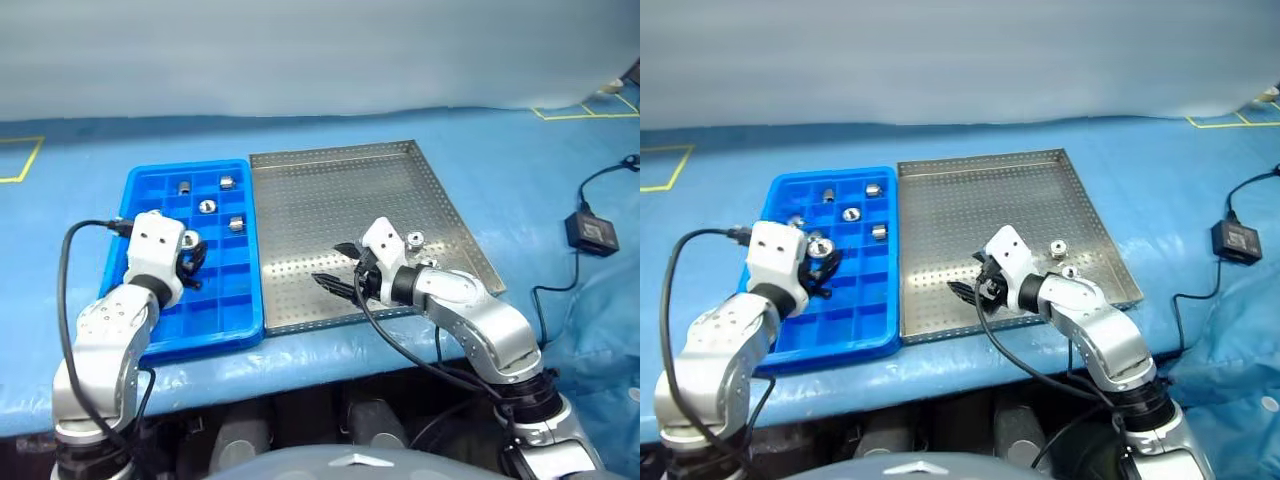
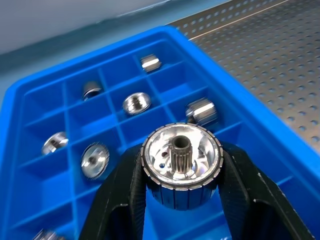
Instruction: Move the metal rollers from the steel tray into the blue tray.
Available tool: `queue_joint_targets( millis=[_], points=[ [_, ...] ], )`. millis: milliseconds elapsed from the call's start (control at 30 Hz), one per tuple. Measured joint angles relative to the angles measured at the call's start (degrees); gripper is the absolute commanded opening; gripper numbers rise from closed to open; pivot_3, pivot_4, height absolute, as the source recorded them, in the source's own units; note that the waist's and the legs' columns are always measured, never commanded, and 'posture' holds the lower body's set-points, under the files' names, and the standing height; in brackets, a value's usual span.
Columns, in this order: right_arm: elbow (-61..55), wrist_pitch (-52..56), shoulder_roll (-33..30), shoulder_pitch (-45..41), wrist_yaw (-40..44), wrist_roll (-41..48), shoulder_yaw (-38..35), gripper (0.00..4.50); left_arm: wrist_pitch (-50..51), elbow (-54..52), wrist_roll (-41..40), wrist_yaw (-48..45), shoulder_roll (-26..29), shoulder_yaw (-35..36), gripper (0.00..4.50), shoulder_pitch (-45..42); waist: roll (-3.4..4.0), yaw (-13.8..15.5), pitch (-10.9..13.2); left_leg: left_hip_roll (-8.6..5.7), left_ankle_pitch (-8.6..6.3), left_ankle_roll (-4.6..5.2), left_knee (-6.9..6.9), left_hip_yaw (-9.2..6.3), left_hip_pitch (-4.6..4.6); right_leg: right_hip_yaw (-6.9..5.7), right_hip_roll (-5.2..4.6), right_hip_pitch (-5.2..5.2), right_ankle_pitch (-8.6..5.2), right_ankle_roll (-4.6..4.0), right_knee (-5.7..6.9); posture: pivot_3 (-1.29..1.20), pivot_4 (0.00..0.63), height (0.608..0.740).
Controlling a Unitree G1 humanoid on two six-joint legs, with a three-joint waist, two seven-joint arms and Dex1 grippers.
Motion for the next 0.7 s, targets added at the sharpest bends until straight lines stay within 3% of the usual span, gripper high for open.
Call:
queue_joint_targets(
  millis=[267,500,700],
  points=[
    [1.1,0.5,-0.5,-0.8,0.6,-0.3,0.3,3.91,1.3,-0.4,1.4,4.8,-2.2,0.4,1.71,4.3,-0.01,0.8,0.0,0.00,0.00,0.00,-0.01,0.01,-0.02,-0.02,-0.01,-0.01,0.11,-0.22,-0.01,0.05,0.150,0.740],
    [1.1,0.5,-0.7,-0.8,0.4,-0.6,0.4,3.91,-0.3,1.8,1.1,5.4,-2.8,-0.9,3.99,2.3,-0.02,0.7,0.0,-0.01,0.00,0.00,-0.01,0.04,-0.01,0.00,0.00,-0.01,0.11,-0.24,-0.01,0.02,0.150,0.740],
    [0.9,0.8,-0.7,-0.6,-1.6,-1.7,0.3,3.91,-5.3,1.7,-5.5,1.1,-6.2,-0.1,3.99,-0.1,-0.02,0.7,0.0,0.00,0.00,0.00,-0.02,0.03,-0.04,-0.02,0.00,-0.02,0.12,-0.26,-0.02,0.01,0.150,0.740]
  ],
)
